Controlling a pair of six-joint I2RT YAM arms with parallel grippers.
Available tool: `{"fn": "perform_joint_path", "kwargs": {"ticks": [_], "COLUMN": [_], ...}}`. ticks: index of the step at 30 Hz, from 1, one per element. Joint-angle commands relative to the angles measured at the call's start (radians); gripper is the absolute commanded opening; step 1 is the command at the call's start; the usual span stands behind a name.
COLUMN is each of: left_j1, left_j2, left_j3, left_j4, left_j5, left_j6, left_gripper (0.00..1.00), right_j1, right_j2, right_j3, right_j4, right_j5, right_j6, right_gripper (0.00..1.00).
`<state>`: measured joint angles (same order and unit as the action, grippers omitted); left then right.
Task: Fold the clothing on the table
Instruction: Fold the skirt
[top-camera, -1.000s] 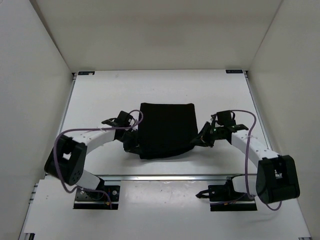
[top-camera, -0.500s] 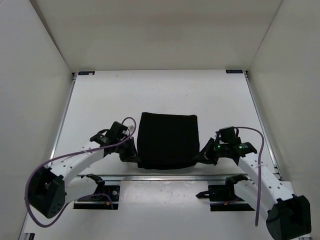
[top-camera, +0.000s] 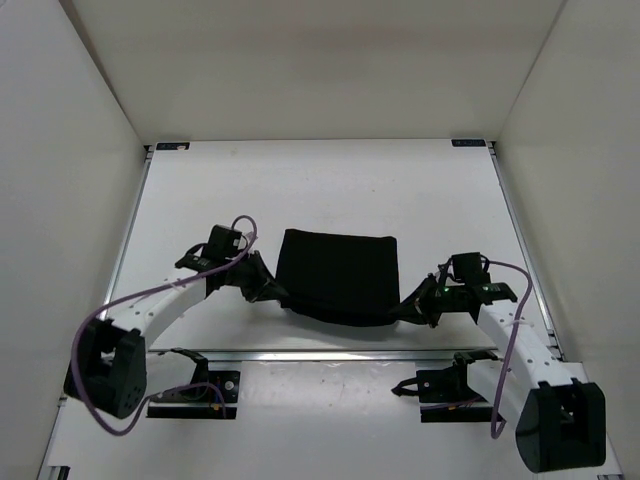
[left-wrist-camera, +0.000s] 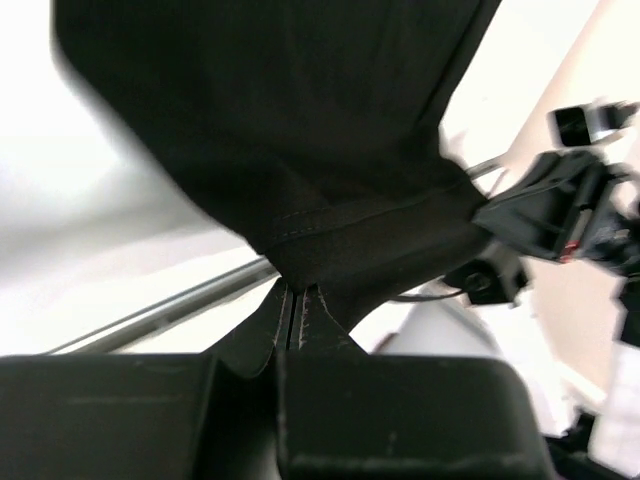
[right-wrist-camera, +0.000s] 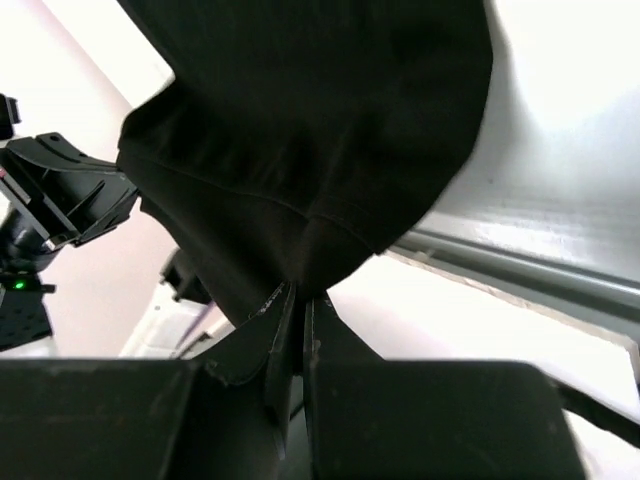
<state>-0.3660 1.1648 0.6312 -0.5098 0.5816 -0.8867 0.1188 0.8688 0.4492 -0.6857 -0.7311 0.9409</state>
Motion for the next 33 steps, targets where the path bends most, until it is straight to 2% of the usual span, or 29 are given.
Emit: {"fn": "perform_joint_path", "kwargs": {"ticks": [1,8,10,11,20,30,33], "left_j1": [0.021,0.065,0.09,0.096,0.131,0.176,0.177], "left_j2": [0.073,0.242,0.257,0.271,0.378,0.559,0.64], "left_j3": [0.079,0.188,0.185,0.185,0.22,0.372,0.43], "left_j4": [0.145,0.254,0.277,0.29,0.337,0.387,0.395], "left_j5": [0.069,0.124,0.135,0.141,0.153,0.179,0.204], "left_j6": [-0.058,-0.118,-0.135,-0.136,-0.15,-0.184,-0.189], "left_gripper": [0.0,0.0,0.07,0.07,0.07,0.06,0.23], "right_j1": [-0.048,-0.103,-0.113,-0.114,-0.117,-0.142,-0.146], "right_j2": [0.074,0.272,0.331,0.343,0.519,0.745,0.832], "right_j3": [0.06,0.175,0.204,0.212,0.318,0.511,0.577], "right_j4": [0.096,0.207,0.216,0.231,0.288,0.307,0.334], "right_j5": [-0.076,-0.111,-0.116,-0.117,-0.123,-0.125,-0.149], "right_j6": [-0.042,-0.079,-0.089,-0.091,-0.117,-0.143,-0.162], "right_gripper": [0.0,0.0,0.0,0.0,0.0,0.0,0.0]}}
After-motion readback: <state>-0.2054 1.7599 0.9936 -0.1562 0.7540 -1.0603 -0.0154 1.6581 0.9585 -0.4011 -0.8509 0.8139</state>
